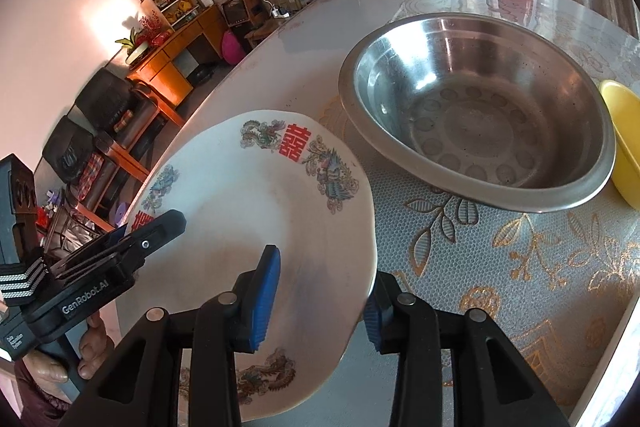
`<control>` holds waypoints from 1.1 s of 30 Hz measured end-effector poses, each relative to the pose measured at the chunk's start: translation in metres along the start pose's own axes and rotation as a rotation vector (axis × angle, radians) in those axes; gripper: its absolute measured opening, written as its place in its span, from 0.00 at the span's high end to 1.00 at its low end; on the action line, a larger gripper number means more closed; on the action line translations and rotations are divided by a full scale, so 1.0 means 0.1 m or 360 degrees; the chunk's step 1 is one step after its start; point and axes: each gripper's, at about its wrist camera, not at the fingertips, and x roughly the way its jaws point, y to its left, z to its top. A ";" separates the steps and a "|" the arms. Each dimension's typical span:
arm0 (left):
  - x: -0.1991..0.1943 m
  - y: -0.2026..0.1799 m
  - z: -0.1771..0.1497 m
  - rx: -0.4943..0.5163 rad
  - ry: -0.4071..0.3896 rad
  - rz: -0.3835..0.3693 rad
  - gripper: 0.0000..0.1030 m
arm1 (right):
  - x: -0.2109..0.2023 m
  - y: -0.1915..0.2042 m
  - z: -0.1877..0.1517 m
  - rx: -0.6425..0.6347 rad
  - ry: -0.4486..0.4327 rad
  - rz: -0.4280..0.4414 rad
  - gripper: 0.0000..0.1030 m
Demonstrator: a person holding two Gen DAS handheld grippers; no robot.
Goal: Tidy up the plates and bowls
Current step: 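Lift the double-happiness plate with the right tool toward the floral plate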
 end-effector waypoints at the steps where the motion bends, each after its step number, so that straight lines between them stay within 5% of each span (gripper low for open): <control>1: -0.02 -0.01 -0.02 0.0009 0.0003 0.0004 0.50 | -0.01 0.00 -0.01 0.0000 0.0000 -0.0003 0.63; 33: -0.32 -0.36 -0.32 0.0230 -0.0131 -0.0053 0.51 | -0.36 0.01 -0.37 -0.0072 -0.0115 -0.0017 0.68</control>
